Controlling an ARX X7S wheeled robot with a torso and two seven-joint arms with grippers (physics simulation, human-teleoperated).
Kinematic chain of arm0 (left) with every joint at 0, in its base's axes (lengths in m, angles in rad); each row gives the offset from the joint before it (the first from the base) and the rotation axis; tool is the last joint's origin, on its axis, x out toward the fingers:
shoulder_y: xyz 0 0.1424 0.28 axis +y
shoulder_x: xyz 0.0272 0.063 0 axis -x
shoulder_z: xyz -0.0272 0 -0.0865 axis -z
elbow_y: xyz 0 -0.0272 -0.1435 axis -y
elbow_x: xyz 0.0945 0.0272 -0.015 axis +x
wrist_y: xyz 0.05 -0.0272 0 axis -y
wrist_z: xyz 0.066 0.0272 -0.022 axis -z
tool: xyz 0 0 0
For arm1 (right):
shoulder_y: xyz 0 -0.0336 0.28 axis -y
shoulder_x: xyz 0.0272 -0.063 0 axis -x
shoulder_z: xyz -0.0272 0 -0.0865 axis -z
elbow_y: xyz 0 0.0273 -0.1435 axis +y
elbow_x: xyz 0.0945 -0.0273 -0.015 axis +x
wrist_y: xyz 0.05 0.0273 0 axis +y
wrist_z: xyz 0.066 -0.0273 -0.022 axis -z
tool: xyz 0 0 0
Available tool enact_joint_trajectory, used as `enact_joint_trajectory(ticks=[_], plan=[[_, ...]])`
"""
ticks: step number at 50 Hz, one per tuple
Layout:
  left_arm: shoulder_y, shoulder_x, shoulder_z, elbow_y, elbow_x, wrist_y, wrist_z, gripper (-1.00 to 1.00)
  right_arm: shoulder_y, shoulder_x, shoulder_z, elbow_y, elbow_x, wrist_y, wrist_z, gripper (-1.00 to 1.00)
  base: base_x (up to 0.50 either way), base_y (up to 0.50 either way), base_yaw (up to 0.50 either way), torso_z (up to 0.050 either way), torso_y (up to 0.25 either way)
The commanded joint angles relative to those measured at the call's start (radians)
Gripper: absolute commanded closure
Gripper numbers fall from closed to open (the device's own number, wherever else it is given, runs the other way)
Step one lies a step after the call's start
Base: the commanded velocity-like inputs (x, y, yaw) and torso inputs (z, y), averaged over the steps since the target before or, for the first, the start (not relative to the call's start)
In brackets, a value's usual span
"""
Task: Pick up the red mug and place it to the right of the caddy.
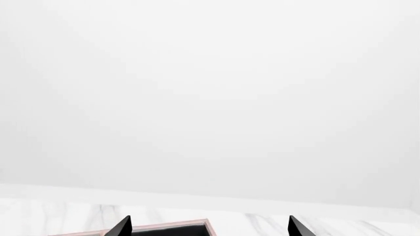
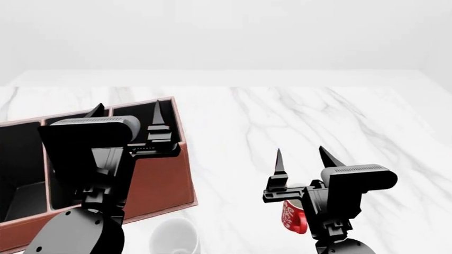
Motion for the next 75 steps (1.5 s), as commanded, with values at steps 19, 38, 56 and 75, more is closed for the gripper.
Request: enact_joint_trajectory(ticks=[19, 38, 56, 75], plan=[[-0.008, -0.019, 0.004, -0.028, -0.023, 0.017, -0.023, -1.00, -0.197, 0.021, 0.023, -0.099, 0.047, 0.147, 0.085, -1.00, 0.00, 0.00, 0.00, 0.000, 0.000], [-0.011, -0.032, 0.016, -0.037, -0.030, 0.025, -0.039, -1.00, -0.212, 0.008, 0.050, -0.013, 0.109, 0.188, 0.090, -1.00, 0.00, 0.00, 0.00, 0.000, 0.000], [-0.010, -0.044, 0.041, -0.058, -0.029, 0.041, -0.049, -1.00, -0.221, 0.069, 0.009, -0.135, 0.100, 0.355, 0.139, -1.00, 0.00, 0.00, 0.00, 0.000, 0.000], [-0.009, -0.054, 0.049, -0.059, -0.040, 0.047, -0.060, -1.00, -0.220, 0.056, 0.030, -0.075, 0.128, 0.352, 0.141, -1.00, 0.00, 0.00, 0.00, 0.000, 0.000]])
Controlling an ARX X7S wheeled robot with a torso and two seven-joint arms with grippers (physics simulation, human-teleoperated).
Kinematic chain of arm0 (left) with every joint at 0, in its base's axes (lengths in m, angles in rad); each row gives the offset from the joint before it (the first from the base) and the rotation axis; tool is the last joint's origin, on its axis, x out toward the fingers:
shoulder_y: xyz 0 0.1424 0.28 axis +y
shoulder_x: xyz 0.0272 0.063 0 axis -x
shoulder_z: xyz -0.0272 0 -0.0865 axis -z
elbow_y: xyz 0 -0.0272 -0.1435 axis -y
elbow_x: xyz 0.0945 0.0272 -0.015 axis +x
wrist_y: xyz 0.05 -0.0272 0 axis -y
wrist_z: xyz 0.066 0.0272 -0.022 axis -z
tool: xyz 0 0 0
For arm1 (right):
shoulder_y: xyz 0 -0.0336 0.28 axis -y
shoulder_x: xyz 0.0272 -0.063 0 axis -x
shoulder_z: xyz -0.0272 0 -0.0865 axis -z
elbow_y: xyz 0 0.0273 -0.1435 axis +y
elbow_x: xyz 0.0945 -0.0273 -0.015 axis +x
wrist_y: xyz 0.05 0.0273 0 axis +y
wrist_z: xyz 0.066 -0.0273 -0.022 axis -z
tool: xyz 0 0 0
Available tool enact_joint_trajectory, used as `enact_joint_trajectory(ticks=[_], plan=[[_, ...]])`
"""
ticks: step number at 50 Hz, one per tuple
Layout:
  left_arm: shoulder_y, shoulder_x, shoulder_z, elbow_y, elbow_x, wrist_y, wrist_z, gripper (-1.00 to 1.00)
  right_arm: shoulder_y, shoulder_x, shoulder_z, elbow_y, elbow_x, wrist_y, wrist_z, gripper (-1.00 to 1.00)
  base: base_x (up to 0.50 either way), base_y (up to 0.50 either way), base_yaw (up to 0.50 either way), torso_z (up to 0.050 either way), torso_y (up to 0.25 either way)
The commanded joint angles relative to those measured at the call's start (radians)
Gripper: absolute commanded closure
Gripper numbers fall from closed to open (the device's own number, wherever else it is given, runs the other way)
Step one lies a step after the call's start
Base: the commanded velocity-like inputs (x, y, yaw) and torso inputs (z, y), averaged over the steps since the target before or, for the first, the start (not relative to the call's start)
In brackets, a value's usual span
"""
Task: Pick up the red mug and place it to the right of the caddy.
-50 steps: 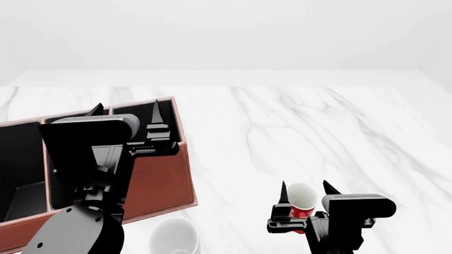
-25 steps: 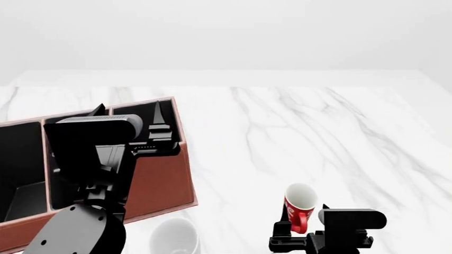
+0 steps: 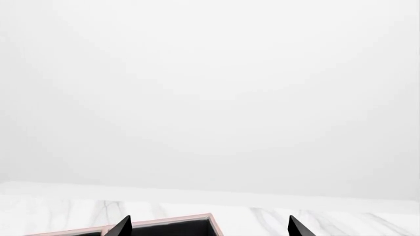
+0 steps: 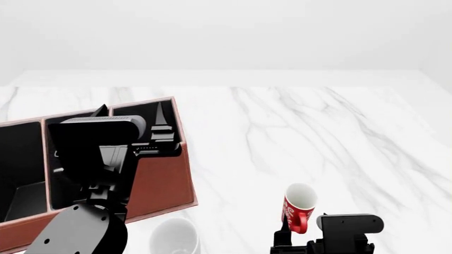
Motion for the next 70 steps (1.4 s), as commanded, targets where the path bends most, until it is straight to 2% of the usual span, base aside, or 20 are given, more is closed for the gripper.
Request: enact_joint_trajectory(ticks=[1, 13, 30, 63, 64, 70], plan=[[0.001, -0.006, 0.005, -0.002, -0.006, 0.005, -0.007, -1.00, 0.002, -0.008, 0.017, 0.034, 0.029, 0.020, 0.000, -1.00, 0.00, 0.00, 0.00, 0.000, 0.000], [0.000, -0.012, 0.009, -0.007, -0.012, 0.009, -0.014, -1.00, 0.009, -0.017, 0.024, 0.074, 0.062, 0.032, -0.012, -1.00, 0.00, 0.00, 0.00, 0.000, 0.000], [0.001, -0.020, 0.016, -0.009, -0.020, 0.016, -0.023, -1.00, 0.048, -0.020, 0.054, 0.167, 0.068, -0.037, -0.031, -1.00, 0.00, 0.00, 0.00, 0.000, 0.000], [0.000, -0.034, 0.034, -0.017, -0.032, 0.028, -0.039, -1.00, 0.077, -0.009, 0.001, 0.264, 0.085, -0.053, -0.086, -1.00, 0.00, 0.00, 0.00, 0.000, 0.000], [0.000, -0.035, 0.034, -0.017, -0.032, 0.029, -0.040, -1.00, 0.076, -0.010, 0.002, 0.264, 0.084, -0.057, -0.084, 1.00, 0.00, 0.00, 0.00, 0.000, 0.000], [-0.002, -0.036, 0.035, -0.020, -0.036, 0.031, -0.042, -1.00, 0.076, -0.008, 0.003, 0.257, 0.082, -0.059, -0.076, 1.00, 0.00, 0.00, 0.00, 0.000, 0.000]])
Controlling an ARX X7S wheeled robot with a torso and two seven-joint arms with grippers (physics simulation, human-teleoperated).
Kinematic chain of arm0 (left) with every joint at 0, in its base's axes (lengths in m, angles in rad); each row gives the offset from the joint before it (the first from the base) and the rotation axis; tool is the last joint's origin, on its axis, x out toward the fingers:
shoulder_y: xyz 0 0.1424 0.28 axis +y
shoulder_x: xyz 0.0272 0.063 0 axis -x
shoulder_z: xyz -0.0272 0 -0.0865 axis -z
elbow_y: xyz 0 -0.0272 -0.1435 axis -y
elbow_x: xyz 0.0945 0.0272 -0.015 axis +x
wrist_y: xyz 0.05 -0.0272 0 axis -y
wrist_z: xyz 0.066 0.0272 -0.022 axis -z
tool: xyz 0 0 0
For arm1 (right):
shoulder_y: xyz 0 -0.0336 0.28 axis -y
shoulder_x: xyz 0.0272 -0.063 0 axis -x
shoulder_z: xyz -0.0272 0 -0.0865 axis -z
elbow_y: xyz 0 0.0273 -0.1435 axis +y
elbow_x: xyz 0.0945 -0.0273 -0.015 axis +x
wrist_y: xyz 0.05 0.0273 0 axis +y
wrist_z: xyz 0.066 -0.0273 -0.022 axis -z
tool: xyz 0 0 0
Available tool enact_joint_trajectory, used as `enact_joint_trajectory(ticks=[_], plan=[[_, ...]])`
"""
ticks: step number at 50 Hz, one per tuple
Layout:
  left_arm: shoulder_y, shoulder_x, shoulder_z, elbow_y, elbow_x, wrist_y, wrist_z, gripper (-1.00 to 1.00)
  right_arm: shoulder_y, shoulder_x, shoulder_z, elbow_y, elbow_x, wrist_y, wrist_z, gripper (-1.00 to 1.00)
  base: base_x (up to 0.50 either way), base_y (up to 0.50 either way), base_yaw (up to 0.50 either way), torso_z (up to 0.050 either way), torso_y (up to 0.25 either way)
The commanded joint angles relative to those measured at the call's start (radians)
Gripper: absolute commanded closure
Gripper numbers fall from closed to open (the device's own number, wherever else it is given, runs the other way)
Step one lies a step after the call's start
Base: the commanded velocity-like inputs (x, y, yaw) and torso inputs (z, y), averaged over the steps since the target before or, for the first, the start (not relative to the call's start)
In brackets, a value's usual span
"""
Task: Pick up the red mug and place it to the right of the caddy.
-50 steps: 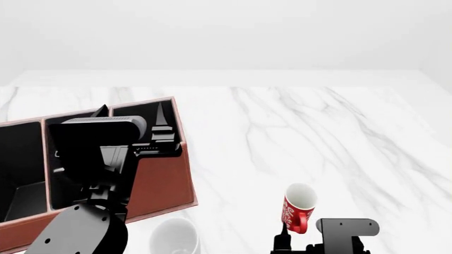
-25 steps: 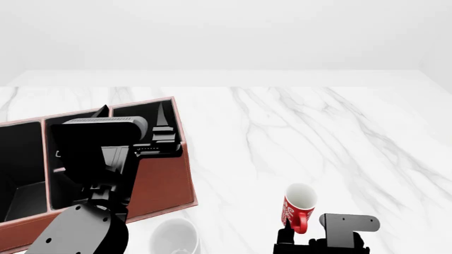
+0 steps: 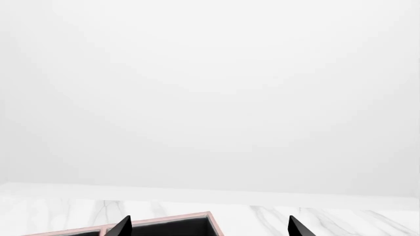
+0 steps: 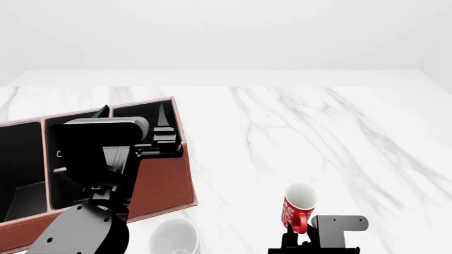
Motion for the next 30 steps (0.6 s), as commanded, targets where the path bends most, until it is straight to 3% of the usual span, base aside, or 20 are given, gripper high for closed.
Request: enact_joint_trajectory(ticks=[1, 17, 30], plan=[[-0.001, -0.005, 0.006, -0.005, -0.004, 0.005, -0.005, -1.00, 0.000, 0.004, -0.004, 0.002, -0.002, -0.011, 0.005, 1.00, 0.00, 0.00, 0.00, 0.000, 0.000], [-0.002, -0.010, 0.006, -0.006, -0.015, 0.007, -0.013, -1.00, 0.000, 0.014, -0.007, -0.015, -0.008, -0.014, 0.022, 1.00, 0.00, 0.00, 0.00, 0.000, 0.000], [-0.004, -0.016, 0.001, -0.002, -0.026, 0.007, -0.019, -1.00, 0.258, 0.103, -0.159, -0.043, -0.053, 0.097, -0.074, 1.00, 0.00, 0.00, 0.00, 0.000, 0.000]])
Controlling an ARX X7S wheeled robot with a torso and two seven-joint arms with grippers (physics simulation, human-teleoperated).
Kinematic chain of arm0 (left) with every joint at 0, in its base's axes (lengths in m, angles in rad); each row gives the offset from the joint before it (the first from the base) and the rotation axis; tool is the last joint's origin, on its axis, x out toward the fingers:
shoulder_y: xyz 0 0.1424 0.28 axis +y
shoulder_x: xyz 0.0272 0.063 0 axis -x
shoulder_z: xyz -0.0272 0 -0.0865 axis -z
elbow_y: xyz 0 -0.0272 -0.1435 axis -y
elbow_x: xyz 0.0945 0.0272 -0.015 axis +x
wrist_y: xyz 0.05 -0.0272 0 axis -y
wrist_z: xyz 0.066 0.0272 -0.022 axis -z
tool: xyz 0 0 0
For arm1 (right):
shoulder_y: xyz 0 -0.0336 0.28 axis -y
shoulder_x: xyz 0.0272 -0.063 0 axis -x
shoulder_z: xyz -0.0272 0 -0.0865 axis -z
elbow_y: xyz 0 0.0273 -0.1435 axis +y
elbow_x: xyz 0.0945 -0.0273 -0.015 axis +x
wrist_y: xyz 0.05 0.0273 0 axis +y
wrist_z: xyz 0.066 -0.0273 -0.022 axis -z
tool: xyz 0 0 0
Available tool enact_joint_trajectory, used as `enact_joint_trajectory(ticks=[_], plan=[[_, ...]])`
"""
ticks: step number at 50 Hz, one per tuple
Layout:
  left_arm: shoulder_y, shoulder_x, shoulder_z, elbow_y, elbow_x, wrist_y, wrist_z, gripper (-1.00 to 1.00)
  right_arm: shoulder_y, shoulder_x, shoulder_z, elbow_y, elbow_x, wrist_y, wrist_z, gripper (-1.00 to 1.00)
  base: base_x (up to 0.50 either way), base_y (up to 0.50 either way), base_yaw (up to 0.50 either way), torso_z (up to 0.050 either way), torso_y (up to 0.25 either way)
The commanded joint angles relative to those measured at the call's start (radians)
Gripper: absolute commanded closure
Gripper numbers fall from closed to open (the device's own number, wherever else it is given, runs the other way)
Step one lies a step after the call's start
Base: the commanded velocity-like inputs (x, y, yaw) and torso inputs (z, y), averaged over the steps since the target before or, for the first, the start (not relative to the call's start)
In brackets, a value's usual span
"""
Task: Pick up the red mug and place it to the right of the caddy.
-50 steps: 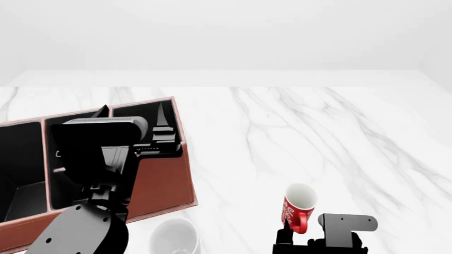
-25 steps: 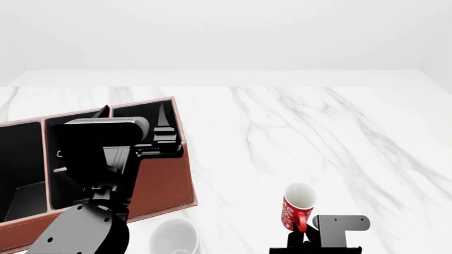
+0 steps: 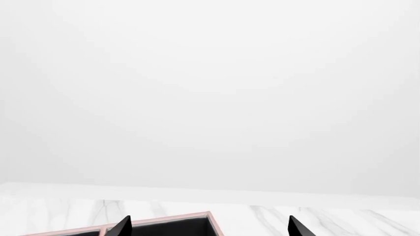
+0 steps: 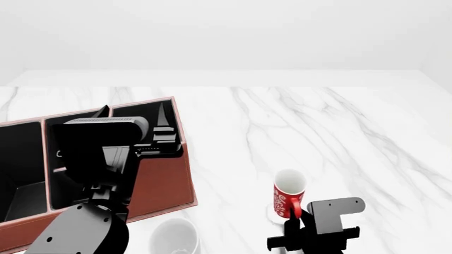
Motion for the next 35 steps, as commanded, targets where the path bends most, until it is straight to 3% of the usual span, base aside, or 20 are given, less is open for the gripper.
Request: enact_joint_trajectory(ticks=[1, 7, 14, 35], plan=[[-0.001, -0.005, -0.002, 0.001, -0.008, 0.001, -0.006, -1.00, 0.199, 0.038, -0.102, 0.027, -0.024, 0.051, -0.093, 1.00, 0.00, 0.00, 0.00, 0.000, 0.000], [-0.004, -0.007, 0.000, -0.003, -0.011, 0.002, -0.008, -1.00, 0.340, 0.008, -0.165, 0.211, -0.053, -0.010, -0.175, 1.00, 0.00, 0.00, 0.00, 0.000, 0.002], [-0.008, -0.009, 0.001, -0.009, -0.014, 0.004, -0.010, -1.00, 0.543, -0.093, -0.242, 0.591, -0.052, -0.159, -0.373, 1.00, 0.00, 0.00, 0.00, 0.000, 0.000], [-0.003, -0.016, 0.018, -0.008, -0.017, 0.013, -0.021, -1.00, 0.752, -0.255, -0.283, 1.143, -0.040, -0.497, -0.649, 1.00, 0.00, 0.00, 0.00, 0.000, 0.000]])
